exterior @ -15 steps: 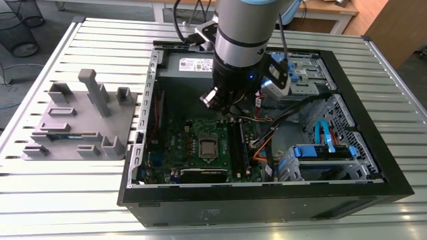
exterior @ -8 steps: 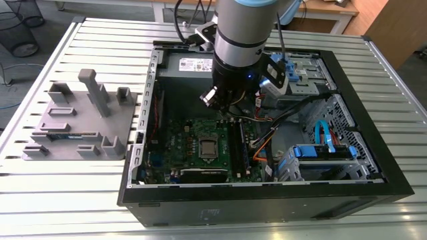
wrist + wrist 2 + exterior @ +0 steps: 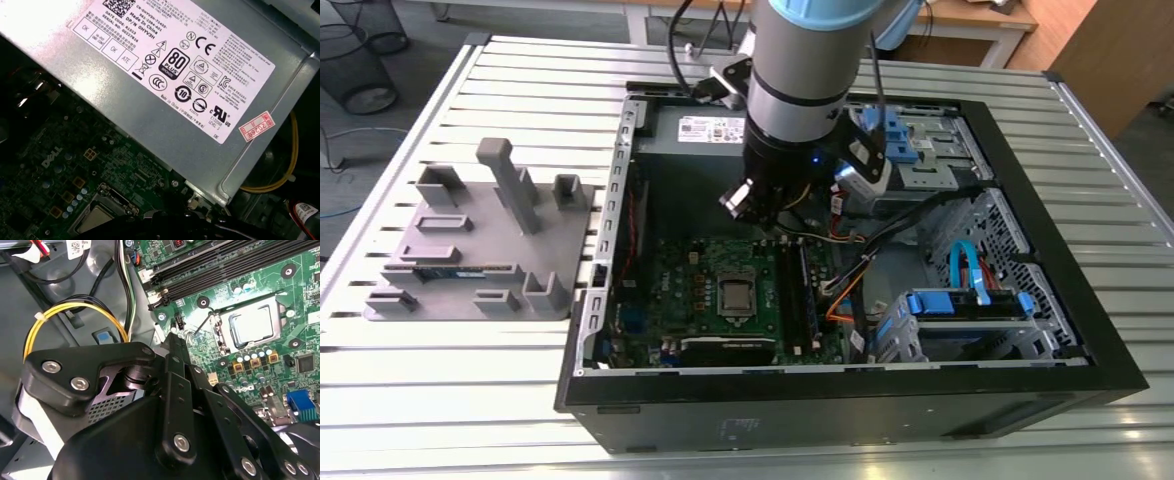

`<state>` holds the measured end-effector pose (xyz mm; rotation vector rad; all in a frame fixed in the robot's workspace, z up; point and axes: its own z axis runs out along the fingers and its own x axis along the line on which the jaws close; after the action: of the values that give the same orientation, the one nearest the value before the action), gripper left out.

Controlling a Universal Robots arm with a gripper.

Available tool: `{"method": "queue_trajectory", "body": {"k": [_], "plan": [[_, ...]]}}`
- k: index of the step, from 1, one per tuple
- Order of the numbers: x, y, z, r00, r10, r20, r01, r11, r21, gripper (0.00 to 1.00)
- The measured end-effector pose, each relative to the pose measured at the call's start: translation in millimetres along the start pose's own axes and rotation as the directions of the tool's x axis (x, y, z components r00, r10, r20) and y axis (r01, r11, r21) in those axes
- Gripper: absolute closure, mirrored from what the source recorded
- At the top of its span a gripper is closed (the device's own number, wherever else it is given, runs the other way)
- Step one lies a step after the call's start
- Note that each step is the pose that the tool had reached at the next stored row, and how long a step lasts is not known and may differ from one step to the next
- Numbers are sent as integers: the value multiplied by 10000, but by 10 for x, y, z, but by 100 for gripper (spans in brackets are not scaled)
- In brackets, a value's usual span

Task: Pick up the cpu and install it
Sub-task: 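Install the first cpu locking lever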

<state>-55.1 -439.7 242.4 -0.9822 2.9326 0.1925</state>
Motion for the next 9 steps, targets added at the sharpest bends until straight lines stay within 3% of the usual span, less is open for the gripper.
{"method": "queue_trajectory", "body": {"k": [9], "plan": [[69,-2,19,10000,0,-2,0,10000,4,89]]}}
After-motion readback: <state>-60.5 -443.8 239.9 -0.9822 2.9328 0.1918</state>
